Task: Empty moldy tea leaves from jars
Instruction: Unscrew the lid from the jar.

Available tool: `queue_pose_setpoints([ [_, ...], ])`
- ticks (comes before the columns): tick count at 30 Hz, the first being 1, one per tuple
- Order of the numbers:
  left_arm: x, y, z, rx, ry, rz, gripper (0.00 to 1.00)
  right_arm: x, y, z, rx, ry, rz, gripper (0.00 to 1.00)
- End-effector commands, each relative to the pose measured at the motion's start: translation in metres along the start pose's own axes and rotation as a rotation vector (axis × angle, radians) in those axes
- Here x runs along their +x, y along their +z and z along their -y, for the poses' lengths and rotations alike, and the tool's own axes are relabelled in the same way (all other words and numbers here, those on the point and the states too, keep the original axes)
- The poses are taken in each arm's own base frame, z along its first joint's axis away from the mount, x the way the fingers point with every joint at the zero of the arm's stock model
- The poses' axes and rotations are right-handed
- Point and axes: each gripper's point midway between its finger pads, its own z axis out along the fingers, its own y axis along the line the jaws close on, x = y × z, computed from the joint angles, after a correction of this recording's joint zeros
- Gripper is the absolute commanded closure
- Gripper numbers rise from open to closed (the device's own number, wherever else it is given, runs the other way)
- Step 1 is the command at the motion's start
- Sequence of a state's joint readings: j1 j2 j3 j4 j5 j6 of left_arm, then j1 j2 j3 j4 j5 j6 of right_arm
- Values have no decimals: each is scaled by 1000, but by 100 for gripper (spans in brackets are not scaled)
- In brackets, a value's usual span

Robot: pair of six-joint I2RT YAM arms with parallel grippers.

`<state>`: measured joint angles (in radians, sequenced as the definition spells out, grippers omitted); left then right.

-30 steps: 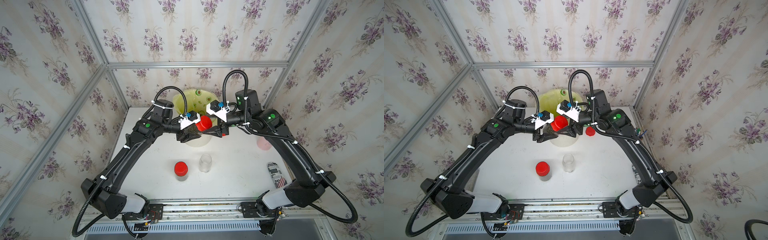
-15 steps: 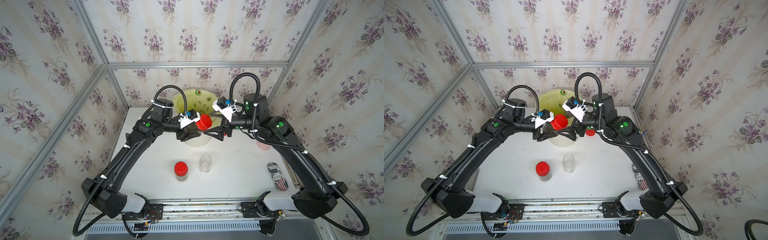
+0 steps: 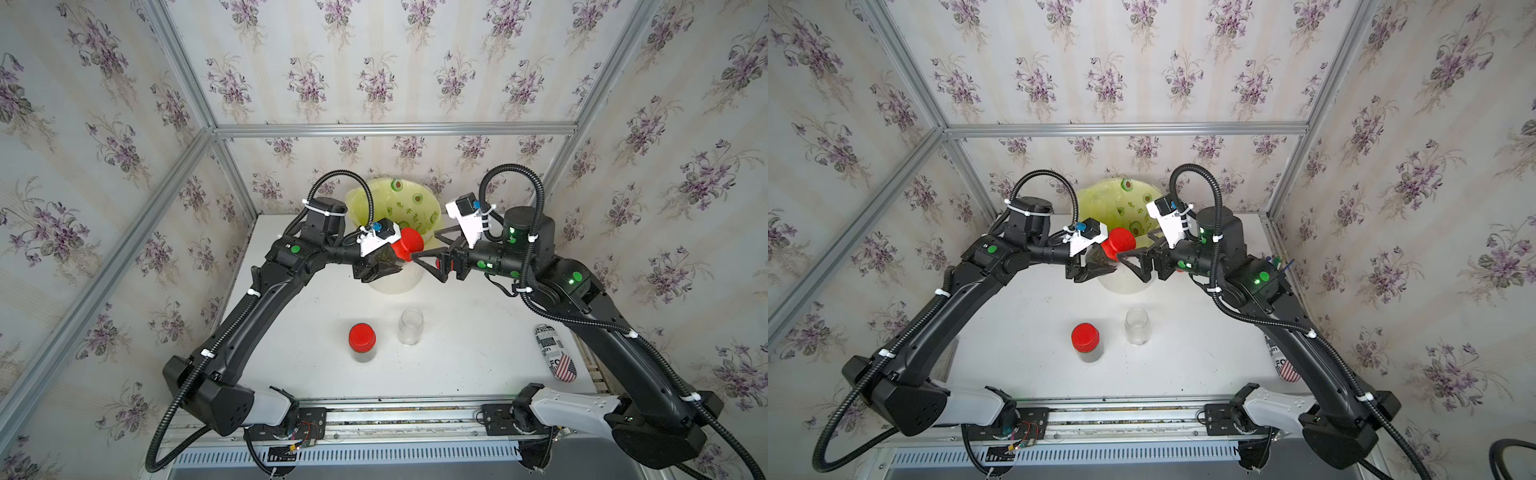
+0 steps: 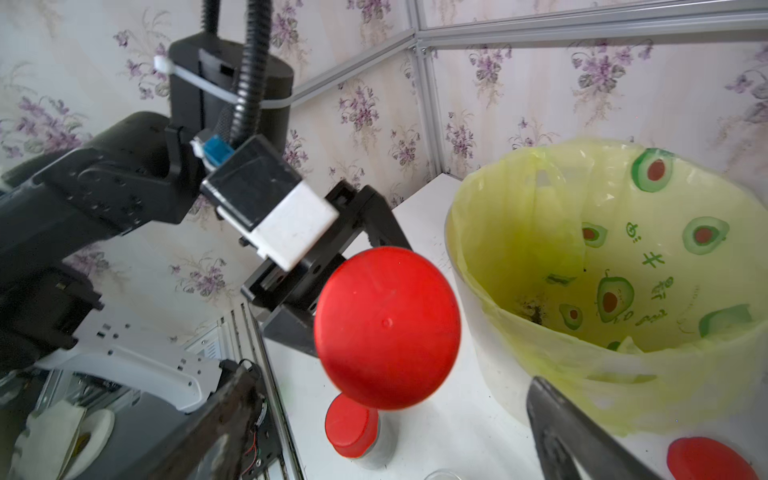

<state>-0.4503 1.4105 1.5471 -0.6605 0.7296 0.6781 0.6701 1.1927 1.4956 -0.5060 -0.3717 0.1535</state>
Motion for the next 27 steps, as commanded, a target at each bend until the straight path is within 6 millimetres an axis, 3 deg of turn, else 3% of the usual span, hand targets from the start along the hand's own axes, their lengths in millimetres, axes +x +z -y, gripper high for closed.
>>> queue_pose_setpoints([
  [1,-7,-1,-3,-10,28,23,26,-9,8,3,39,46,37,0],
  [12,-7,-3,-2,-13,31,22,26,-6,32,-6,55,19,10,4],
  [27,-6,-1,-2,-4,26,21,26,2,42,-4,55,-20,-19,21],
])
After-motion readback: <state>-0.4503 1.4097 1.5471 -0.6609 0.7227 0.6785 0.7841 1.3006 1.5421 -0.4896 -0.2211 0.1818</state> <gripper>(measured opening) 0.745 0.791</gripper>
